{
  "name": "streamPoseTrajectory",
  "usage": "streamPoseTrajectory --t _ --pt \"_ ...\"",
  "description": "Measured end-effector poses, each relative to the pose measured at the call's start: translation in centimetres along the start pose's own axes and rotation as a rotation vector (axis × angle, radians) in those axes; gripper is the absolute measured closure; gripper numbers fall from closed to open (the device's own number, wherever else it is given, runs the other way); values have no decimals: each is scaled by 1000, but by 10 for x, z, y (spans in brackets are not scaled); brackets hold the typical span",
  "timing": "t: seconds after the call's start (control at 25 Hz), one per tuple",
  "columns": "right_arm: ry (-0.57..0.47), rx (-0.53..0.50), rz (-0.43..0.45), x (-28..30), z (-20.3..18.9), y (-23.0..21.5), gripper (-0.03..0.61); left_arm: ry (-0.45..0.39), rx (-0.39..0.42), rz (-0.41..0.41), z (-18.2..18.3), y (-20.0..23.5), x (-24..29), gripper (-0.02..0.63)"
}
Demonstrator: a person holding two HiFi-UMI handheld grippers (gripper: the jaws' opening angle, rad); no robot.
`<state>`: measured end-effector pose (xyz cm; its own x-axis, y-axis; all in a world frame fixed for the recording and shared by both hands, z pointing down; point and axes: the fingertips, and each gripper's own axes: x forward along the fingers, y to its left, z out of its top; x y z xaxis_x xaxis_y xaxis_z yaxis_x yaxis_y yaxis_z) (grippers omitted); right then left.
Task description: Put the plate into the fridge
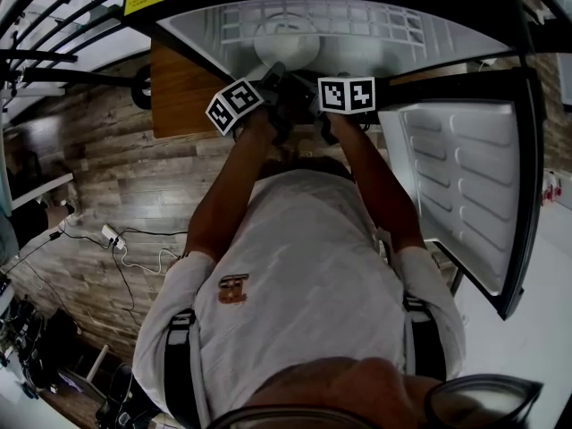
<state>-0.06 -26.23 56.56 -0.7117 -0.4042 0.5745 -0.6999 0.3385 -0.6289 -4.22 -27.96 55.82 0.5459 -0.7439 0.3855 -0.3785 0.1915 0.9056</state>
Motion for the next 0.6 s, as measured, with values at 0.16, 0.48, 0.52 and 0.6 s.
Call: streamPoseTrajectory --t 0.16,0.48,0.52,0.6 --pt "-18 -15 7 -4 0 2 483 33 -9 9 -7 3 1 503" --pt "-71 -50 16 -14 0 0 495 61 4 16 -14 3 -1 503" --pt "-79 -61 13 -16 0 -1 499 63 13 15 -15 2 -2 503" --pt "-115 -93 14 -23 4 3 503 61 37 10 -16 -2 -5 503"
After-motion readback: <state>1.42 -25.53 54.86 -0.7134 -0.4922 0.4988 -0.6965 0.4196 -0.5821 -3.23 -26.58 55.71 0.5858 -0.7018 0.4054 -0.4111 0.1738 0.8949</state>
